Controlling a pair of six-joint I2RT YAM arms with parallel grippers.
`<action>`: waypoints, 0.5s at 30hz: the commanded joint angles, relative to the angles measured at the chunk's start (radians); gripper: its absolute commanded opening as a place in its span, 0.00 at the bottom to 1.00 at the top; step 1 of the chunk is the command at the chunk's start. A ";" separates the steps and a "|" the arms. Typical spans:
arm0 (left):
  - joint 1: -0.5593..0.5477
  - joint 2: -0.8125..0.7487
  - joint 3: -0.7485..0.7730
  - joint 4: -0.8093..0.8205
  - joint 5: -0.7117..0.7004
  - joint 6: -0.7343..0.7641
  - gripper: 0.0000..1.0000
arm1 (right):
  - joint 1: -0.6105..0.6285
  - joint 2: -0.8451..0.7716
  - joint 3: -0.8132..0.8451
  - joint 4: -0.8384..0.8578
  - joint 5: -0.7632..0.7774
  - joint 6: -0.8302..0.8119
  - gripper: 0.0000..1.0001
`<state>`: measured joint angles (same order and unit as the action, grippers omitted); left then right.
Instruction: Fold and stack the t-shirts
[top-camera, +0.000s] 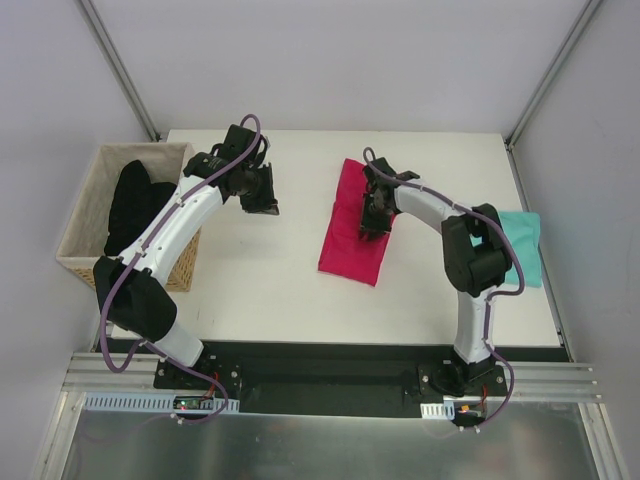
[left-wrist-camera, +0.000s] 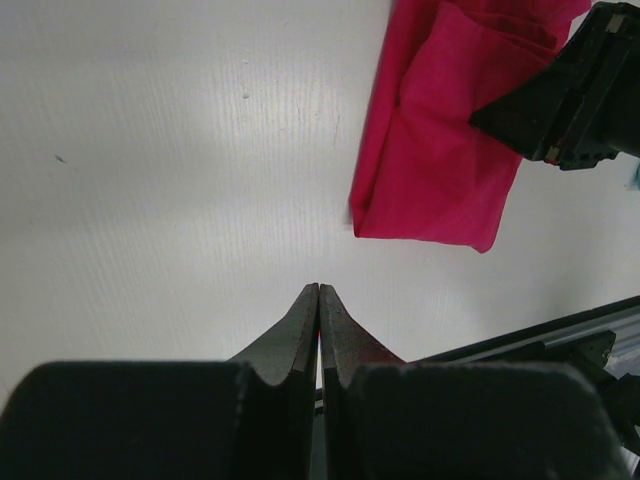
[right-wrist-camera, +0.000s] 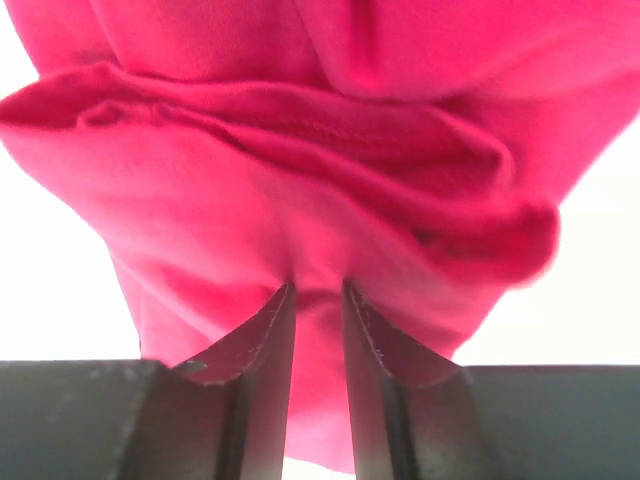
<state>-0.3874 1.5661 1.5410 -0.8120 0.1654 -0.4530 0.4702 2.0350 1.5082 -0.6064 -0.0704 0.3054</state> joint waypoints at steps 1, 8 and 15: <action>-0.008 -0.028 0.008 0.004 -0.001 0.022 0.00 | 0.011 -0.116 0.082 -0.096 0.104 -0.020 0.31; -0.008 -0.015 0.024 0.005 0.010 0.031 0.00 | 0.007 -0.084 0.282 -0.181 0.184 -0.086 0.32; -0.008 -0.021 0.011 0.007 0.002 0.034 0.00 | -0.085 0.048 0.445 -0.262 0.190 -0.089 0.32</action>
<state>-0.3874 1.5661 1.5410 -0.8108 0.1661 -0.4511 0.4557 2.0109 1.8698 -0.7803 0.1017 0.2260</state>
